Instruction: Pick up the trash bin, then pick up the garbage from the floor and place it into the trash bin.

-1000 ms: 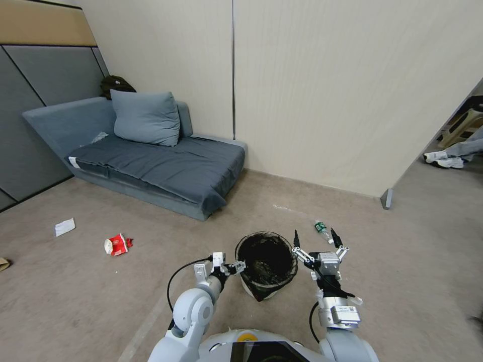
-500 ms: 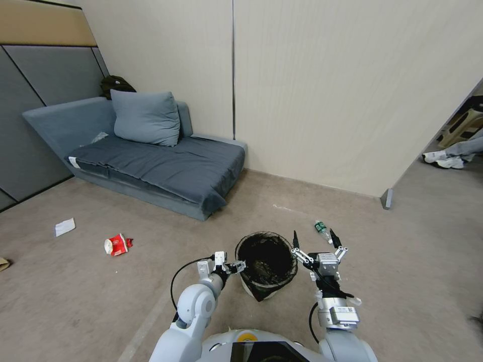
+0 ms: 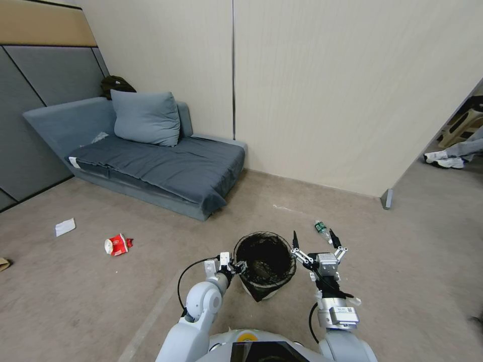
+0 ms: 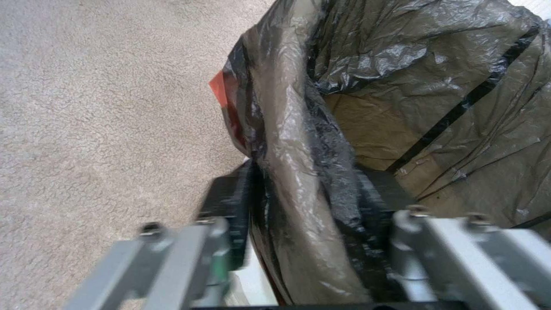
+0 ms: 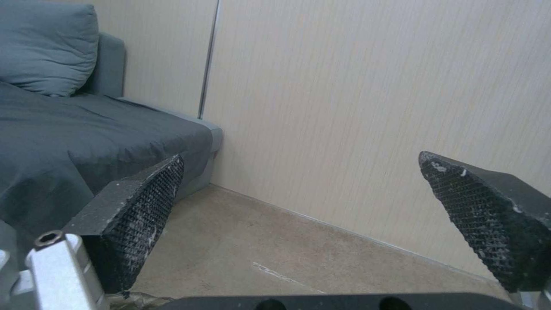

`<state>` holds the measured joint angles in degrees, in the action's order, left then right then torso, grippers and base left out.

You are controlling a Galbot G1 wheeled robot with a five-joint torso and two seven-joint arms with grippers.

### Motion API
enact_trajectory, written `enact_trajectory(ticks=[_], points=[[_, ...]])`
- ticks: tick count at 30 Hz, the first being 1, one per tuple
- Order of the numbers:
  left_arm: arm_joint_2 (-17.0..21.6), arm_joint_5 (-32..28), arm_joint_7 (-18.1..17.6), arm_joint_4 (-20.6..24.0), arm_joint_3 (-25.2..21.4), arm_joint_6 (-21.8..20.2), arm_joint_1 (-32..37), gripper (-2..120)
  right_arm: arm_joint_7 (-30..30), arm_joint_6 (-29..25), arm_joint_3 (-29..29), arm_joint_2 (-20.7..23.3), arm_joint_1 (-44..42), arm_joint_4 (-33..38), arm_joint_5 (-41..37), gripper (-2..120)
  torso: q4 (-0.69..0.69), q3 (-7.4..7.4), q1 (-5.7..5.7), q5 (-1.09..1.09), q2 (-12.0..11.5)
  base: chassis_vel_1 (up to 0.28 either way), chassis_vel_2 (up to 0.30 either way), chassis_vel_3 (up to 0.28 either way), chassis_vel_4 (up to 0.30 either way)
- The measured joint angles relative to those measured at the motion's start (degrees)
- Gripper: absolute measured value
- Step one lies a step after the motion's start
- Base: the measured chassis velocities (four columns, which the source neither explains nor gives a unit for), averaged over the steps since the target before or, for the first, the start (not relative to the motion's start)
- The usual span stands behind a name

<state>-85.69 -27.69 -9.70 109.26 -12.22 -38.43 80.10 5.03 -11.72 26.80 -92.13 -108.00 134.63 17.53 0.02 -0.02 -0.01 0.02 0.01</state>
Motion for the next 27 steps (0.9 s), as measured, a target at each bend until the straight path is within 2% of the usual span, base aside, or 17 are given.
enact_trajectory(ticks=[3, 6, 9, 27], points=[[0.0, 0.2, 0.0, 0.0, 0.0, 0.0, 0.2, 21, 0.0, 0.0, 0.0, 0.0, 0.0, 0.0, 0.0, 100, 0.00, 0.00, 0.00, -0.01, 0.0, 0.000, 0.000, 0.000, 0.000], [-0.2, 0.5, 0.0, -0.1, 0.0, 0.0, 0.5, 8, 0.0, 0.0, -0.1, 0.0, 0.0, -0.1, 0.0, 100, -0.01, 0.00, 0.00, 0.00, 0.0, 0.000, 0.000, 0.000, 0.000], [-0.2, 0.8, 0.0, -0.3, 0.0, 0.0, 0.7, 3, 0.0, 0.0, -0.1, 0.0, 0.0, -0.1, 0.0, 100, 0.00, 0.00, 0.00, 0.01, 0.0, 0.000, 0.000, 0.000, 0.000], [-0.8, 2.4, 0.0, 0.2, -2.1, 0.6, 1.5, 2, 0.0, -0.1, -0.2, 0.0, 0.0, -0.1, 0.1, 100, -0.04, 0.03, 0.01, -0.06, 0.0, 0.000, 0.000, 0.000, 0.000]])
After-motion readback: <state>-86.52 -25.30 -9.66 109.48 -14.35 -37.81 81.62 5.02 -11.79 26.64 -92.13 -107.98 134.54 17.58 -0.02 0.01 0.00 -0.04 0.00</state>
